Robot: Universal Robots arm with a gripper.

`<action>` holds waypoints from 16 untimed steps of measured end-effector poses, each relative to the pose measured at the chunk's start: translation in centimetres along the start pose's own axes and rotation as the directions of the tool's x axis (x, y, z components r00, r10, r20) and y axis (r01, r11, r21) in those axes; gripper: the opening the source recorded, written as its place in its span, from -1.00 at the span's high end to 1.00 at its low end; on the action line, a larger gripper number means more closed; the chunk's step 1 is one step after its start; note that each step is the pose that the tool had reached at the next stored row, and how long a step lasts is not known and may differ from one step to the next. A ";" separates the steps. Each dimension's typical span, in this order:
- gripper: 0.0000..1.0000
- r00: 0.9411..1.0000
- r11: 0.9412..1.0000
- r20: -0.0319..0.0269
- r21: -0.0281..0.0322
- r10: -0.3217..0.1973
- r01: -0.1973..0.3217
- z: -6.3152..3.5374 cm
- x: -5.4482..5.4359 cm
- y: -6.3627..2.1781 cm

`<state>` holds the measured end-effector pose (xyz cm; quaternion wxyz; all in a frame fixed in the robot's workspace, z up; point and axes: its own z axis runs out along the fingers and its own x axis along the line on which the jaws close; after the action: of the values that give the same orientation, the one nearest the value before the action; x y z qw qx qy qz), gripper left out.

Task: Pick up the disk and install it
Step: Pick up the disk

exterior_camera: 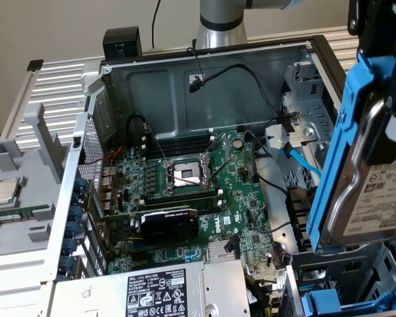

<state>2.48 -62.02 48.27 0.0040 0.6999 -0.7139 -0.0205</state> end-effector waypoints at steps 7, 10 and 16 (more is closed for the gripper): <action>0.25 1.000 1.000 0.000 0.000 0.000 0.000 0.58 0.0 -0.03; 0.25 1.000 1.000 0.000 0.000 0.000 0.000 0.84 0.0 -0.04; 0.25 1.000 1.000 0.000 -0.001 -0.002 0.002 1.09 0.0 0.00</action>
<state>2.44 -62.02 47.19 0.0043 0.7008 -0.7131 -0.0206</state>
